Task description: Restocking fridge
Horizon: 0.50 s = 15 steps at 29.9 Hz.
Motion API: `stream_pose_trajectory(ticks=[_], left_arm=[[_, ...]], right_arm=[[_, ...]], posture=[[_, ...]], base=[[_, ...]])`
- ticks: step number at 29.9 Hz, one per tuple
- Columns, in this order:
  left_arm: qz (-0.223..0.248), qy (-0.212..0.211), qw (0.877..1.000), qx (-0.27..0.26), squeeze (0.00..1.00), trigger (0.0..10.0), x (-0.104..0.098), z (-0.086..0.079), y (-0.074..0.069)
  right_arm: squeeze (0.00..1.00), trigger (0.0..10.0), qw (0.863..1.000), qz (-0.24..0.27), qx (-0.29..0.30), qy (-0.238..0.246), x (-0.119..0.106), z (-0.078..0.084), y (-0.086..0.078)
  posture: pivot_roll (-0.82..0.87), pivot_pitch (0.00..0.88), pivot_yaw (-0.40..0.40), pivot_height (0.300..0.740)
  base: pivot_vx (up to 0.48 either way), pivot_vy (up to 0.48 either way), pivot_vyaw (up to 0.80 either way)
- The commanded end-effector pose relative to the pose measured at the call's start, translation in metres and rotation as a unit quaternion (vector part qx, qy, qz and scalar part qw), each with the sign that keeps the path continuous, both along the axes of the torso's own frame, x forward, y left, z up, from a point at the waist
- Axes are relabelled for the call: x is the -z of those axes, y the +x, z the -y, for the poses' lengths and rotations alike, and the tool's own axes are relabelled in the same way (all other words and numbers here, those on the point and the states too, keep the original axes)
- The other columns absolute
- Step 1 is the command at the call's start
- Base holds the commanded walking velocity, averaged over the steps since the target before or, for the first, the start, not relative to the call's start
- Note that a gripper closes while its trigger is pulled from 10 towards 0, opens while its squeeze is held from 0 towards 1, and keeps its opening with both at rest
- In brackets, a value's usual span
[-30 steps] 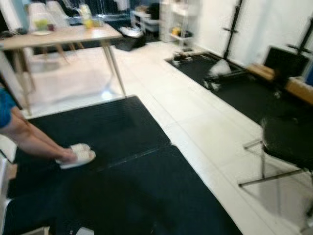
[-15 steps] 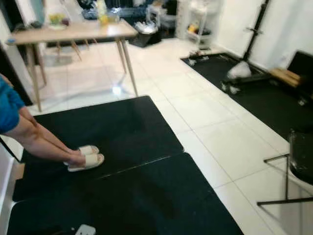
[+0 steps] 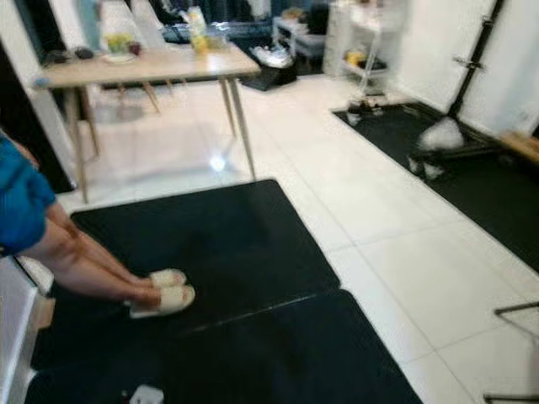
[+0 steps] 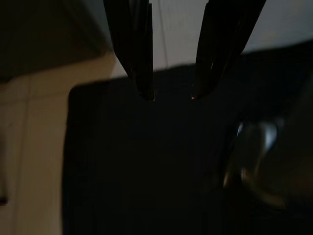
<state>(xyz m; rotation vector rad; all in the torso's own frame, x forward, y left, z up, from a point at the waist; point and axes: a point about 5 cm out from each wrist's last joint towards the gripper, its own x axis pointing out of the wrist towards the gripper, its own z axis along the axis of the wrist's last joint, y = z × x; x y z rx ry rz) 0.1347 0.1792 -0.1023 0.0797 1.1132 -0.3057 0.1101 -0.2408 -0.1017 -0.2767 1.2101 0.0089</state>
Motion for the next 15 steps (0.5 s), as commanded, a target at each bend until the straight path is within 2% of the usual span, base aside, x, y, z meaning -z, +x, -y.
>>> stream_pose_trajectory(ticks=[1, 15], left_arm=[[-0.033, -0.001, 0.999, 0.001, 0.0, 10.0, 0.006, 0.0029, -0.0164], [-0.032, -0.003, 0.999, 0.001, 0.0, 10.0, 0.006, 0.0049, -0.016]], right_arm=[[0.0, 10.0, 1.0, -0.011, 0.007, 0.008, 0.0034, -0.0047, -0.0081], [0.0, 10.0, 1.0, -0.016, 0.005, 0.005, 0.0034, -0.0033, -0.0093]], posture=[[-0.02, 0.0, -0.018, 0.74], [-0.02, 0.0, -0.024, 0.74]], base=[[0.319, 0.0, 0.0], [0.322, 0.0, 0.0]])
